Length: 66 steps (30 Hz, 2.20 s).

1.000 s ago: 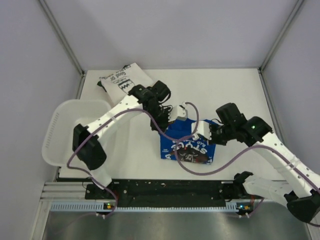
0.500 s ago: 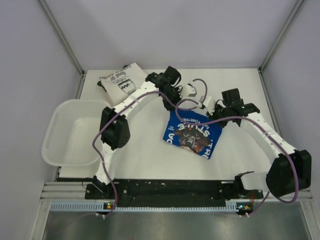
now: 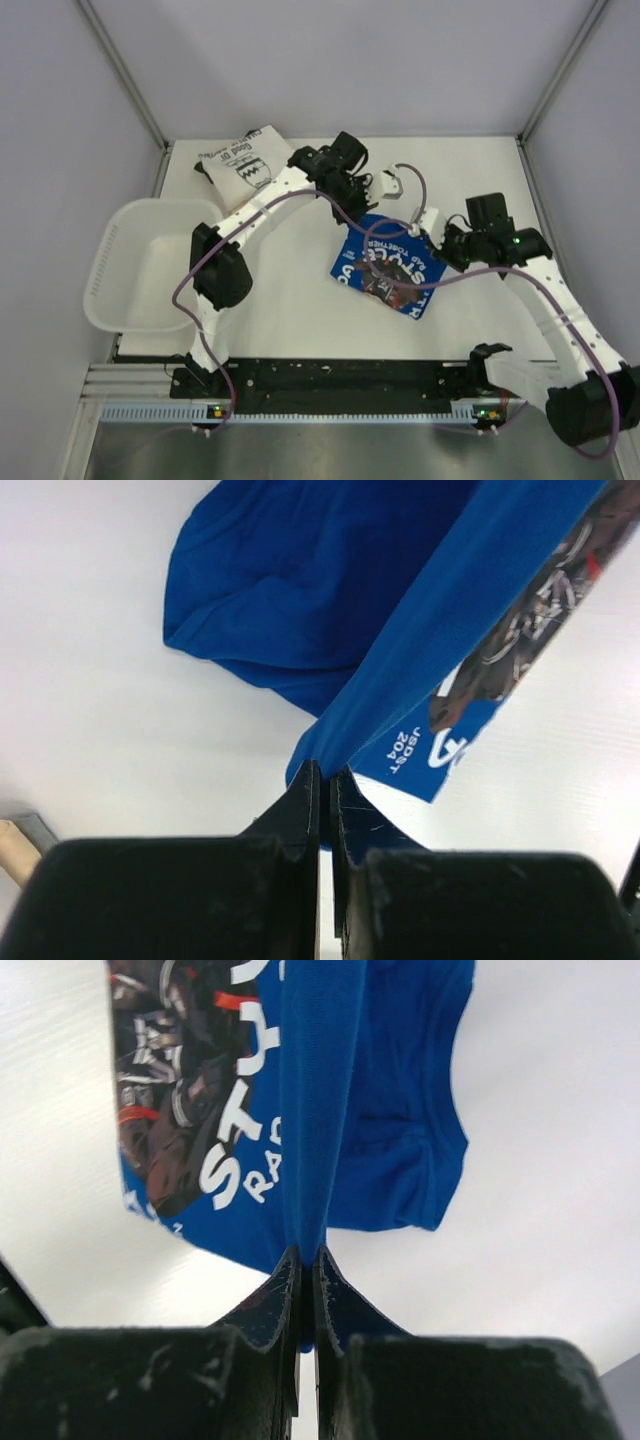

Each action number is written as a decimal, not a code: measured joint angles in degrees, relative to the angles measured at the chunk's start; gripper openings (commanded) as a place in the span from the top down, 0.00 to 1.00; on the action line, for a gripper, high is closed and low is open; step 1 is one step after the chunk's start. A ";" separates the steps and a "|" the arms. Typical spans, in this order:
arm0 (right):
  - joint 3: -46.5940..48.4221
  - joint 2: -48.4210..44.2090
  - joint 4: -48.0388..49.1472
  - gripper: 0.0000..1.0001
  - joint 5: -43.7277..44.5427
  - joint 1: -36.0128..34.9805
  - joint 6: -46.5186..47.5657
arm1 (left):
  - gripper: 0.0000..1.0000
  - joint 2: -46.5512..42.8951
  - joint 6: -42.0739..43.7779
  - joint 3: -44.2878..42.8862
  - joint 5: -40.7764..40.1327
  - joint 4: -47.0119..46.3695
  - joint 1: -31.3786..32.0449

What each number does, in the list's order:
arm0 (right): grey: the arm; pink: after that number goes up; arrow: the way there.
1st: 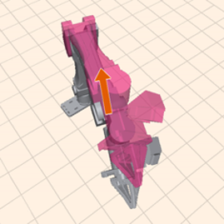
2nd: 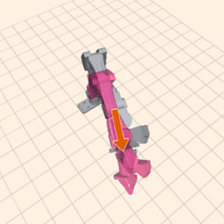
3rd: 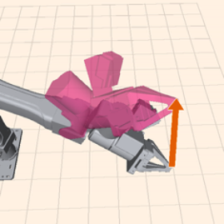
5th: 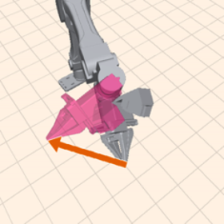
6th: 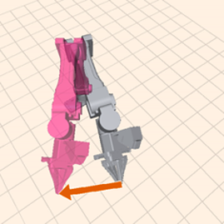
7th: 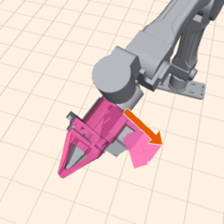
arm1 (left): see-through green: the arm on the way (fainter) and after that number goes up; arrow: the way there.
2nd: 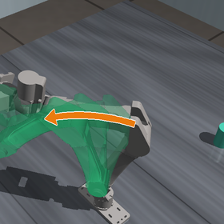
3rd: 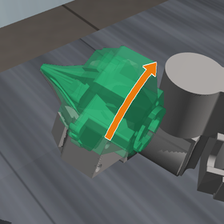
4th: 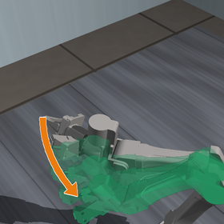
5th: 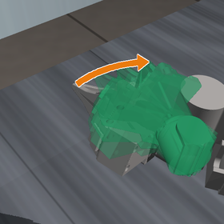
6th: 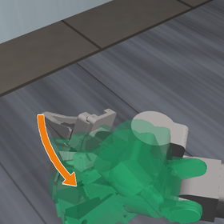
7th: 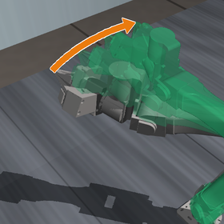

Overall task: Fold and stack the t-shirts
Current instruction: Fold the long partially folded tshirt into a neat square, then smooth out wrinkles on the folded tshirt

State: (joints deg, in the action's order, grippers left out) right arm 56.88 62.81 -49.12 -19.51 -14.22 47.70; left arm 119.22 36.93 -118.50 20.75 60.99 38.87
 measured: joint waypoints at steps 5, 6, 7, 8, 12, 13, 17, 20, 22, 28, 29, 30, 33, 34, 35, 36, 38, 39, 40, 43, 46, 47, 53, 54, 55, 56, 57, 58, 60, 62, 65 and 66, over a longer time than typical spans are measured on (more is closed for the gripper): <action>-0.26 -8.00 -8.22 1.00 -0.63 -0.37 2.21 | 1.00 -5.66 1.57 1.29 0.26 2.51 3.93; -0.28 -8.70 -9.31 1.00 -0.48 -0.37 2.43 | 1.00 -6.29 1.66 1.29 0.11 2.73 4.59; -0.28 -9.07 -10.12 1.00 -0.42 -0.37 2.71 | 1.00 -6.73 1.68 1.22 -0.17 2.97 5.20; -0.28 -9.18 -10.84 1.00 -0.28 -0.37 2.78 | 1.00 -6.88 1.60 0.87 -0.42 3.37 5.68; -0.17 -8.72 -11.63 1.00 2.12 -0.31 3.21 | 1.00 -6.88 0.39 -0.81 -0.76 3.76 6.25; -0.11 -8.63 -11.56 1.00 2.49 -0.24 3.32 | 1.00 -6.88 0.20 -1.18 -0.74 3.65 6.25; 0.37 -7.65 -10.08 1.00 4.02 0.31 3.67 | 1.00 -6.82 -0.11 -1.64 -1.22 3.50 6.25; 0.17 -6.58 -6.88 1.00 6.29 1.38 3.69 | 1.00 -5.60 -0.28 -2.78 -2.47 2.73 6.25; 0.15 -4.96 -4.52 1.00 7.65 2.34 3.69 | 1.00 -3.96 -0.52 -3.76 -3.89 1.11 6.14; 0.09 2.01 2.45 1.00 9.46 4.79 3.30 | 1.00 2.62 -1.70 -5.22 -8.28 -4.87 5.09; 0.00 3.39 3.78 1.00 9.75 5.03 3.30 | 1.00 3.41 -1.99 -5.27 -8.79 -5.77 4.92; -0.31 4.92 5.44 1.00 10.05 5.14 3.28 | 1.00 4.35 -2.38 -5.29 -9.51 -7.04 4.70; -0.74 9.25 9.27 1.00 10.78 5.42 3.28 | 1.00 6.86 -2.91 -5.49 -11.37 -10.08 4.20; -0.76 10.84 10.73 1.00 11.10 5.60 3.28 | 1.00 7.67 -3.04 -5.62 -11.96 -10.95 4.09; -0.76 11.89 11.67 1.00 11.32 5.81 3.28 | 1.00 8.52 -3.19 -5.88 -12.55 -11.80 4.00; -0.76 13.25 13.03 1.00 11.58 6.21 3.28 | 1.00 9.40 -3.37 -6.14 -12.98 -12.70 3.96; -0.76 15.23 14.88 1.00 12.00 6.86 3.30 | 1.00 10.71 -3.63 -6.47 -13.55 -14.27 3.91; -0.76 16.09 15.58 1.00 12.13 7.04 3.32 | 1.00 11.43 -3.78 -6.62 -14.01 -15.02 3.91; -0.76 17.00 16.26 1.00 12.22 7.19 3.39 | 1.00 12.09 -3.82 -6.78 -14.49 -15.76 3.91; -0.81 18.73 17.40 0.99 12.55 7.39 3.56 | 0.98 13.55 -4.02 -6.99 -15.41 -17.64 3.87; -0.98 20.20 19.21 0.81 12.79 7.43 3.52 | 0.79 14.45 -4.37 -7.15 -16.09 -18.71 3.67; -0.98 20.87 20.20 0.75 13.05 7.48 3.48 | 0.67 14.71 -4.44 -7.17 -16.33 -19.06 3.56; 0.22 27.98 24.30 0.45 19.15 7.82 -0.26 | 0.29 17.73 -3.61 -7.30 -23.45 -21.20 1.64; 1.16 29.16 24.30 0.45 20.31 7.72 -1.75 | 0.27 18.36 -3.48 -7.30 -24.76 -21.70 1.31; 2.05 29.75 24.28 0.45 21.57 7.63 -3.50 | 0.23 18.93 -3.39 -7.30 -25.66 -22.12 1.07; 2.93 29.88 24.20 0.45 23.02 7.61 -5.84 | 0.19 19.21 -3.56 -7.30 -26.84 -22.58 0.76; 3.74 29.64 24.09 0.44 24.30 7.65 -8.76 | 0.19 19.37 -3.85 -7.30 -28.00 -22.64 0.39; 4.46 29.18 24.24 0.44 25.64 7.78 -12.28 | 0.19 19.37 -3.78 -7.30 -28.72 -22.69 0.02; 5.20 27.47 24.72 0.47 26.69 8.13 -19.02 | 0.27 18.67 -3.78 -7.30 -29.70 -22.67 -0.72; 5.18 24.20 24.98 0.55 26.47 8.41 -27.21 | 0.49 17.49 -4.15 -7.23 -29.31 -21.62 -1.01; 4.92 19.06 25.99 0.69 22.80 8.76 -39.19 | 0.71 12.39 -5.99 -3.76 -24.28 -20.20 -1.01; 4.61 17.86 26.58 0.73 21.46 8.76 -42.71 | 0.73 9.81 -6.82 -1.51 -21.86 -19.78 -0.85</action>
State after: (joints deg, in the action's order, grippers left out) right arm 61.49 80.66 -22.55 1.96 -5.45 4.99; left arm 129.03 30.11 -120.01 -1.10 41.21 38.02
